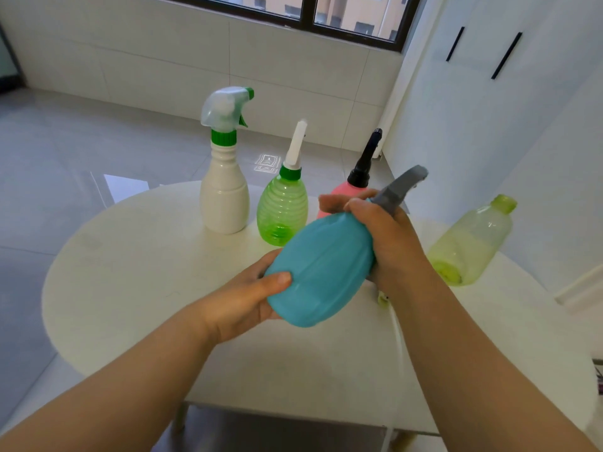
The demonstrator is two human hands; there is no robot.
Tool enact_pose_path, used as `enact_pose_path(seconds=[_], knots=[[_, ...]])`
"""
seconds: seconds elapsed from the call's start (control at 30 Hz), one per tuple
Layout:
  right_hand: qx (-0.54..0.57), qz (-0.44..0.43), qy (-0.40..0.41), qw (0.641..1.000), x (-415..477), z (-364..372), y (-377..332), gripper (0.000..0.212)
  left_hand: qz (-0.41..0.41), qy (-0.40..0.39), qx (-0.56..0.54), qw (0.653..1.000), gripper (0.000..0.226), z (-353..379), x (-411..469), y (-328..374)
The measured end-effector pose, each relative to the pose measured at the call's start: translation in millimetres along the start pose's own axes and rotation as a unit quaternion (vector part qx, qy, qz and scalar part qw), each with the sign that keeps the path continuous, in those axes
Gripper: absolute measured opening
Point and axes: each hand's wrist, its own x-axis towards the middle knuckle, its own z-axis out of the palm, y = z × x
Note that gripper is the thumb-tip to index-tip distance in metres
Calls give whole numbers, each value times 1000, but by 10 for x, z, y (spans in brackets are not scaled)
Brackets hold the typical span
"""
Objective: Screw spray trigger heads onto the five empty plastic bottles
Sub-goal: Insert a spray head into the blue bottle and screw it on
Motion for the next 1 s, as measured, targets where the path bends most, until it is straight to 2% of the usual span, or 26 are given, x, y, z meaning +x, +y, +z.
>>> enact_pose_path(seconds=[0.1, 0.2, 0.27, 0.33, 0.43, 0.5, 0.6, 0.67, 0.83, 1.0], knots=[[-12, -3, 46, 999, -8, 39, -1, 12, 49, 71, 4, 996, 108, 78, 28, -26], [-26, 8, 104, 994, 0, 36, 6, 18, 107, 166, 114, 974, 77, 148, 33, -25], [-27, 16, 121, 992, 7, 53, 3, 14, 121, 193, 171, 959, 73, 172, 30, -35], [-22, 19, 110, 993, 7, 45, -20, 10, 113, 160, 183, 963, 78, 137, 20, -21], [10, 17, 21, 1000, -24, -2, -54, 20, 58, 33, 105, 992, 108, 46, -35, 23], [16, 17, -26, 999, -46, -26, -86, 17, 43, 6, 115, 992, 109, 63, -62, 9], [4, 3, -16, 1000, -42, -28, -128, 20, 97, 93, 157, 978, 82, 156, -51, -19], [-8, -4, 17, 1000, -39, -9, -120, 20, 121, 135, 173, 968, 76, 194, -47, -17], [-67, -5, 68, 995, -51, 33, -112, 21, 154, 156, 217, 951, 77, 197, -58, -35], [-132, 44, 149, 979, -78, 48, -99, 11, 170, 189, 280, 926, 81, 199, -2, -148]])
